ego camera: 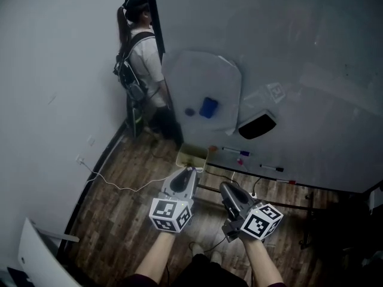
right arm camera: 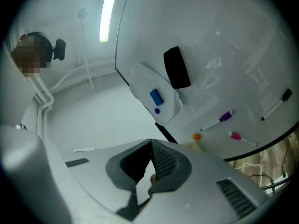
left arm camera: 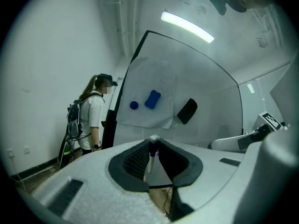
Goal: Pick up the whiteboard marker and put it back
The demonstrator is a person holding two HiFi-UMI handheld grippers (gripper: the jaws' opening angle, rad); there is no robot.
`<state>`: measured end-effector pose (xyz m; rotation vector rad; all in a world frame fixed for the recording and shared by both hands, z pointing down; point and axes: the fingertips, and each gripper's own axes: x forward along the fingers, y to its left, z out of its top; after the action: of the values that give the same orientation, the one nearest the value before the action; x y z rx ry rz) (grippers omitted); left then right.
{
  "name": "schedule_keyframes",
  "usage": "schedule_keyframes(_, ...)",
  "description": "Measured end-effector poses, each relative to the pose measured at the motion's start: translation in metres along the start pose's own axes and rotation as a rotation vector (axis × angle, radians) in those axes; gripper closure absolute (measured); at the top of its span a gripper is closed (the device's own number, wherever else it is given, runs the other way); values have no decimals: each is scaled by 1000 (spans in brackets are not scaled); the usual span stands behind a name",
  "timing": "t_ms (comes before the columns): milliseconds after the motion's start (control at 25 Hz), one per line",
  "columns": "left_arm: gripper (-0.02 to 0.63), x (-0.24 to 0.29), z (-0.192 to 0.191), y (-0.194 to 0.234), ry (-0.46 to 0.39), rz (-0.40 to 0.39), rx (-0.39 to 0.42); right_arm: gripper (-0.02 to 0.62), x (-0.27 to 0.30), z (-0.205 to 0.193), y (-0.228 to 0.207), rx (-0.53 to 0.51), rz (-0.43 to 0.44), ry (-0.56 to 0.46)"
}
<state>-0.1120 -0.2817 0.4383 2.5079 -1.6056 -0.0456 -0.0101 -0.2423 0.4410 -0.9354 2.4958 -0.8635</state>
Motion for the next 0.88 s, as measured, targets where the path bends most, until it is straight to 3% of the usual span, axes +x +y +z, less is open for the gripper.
schedule_keyframes(360,552,30,-37,20,65,10,53,592,3,-6,-10,11,-31,0)
schedule_keyframes(880,552,57,-84,32,161,5,41,592,-8,-8,-26,10,-84,2)
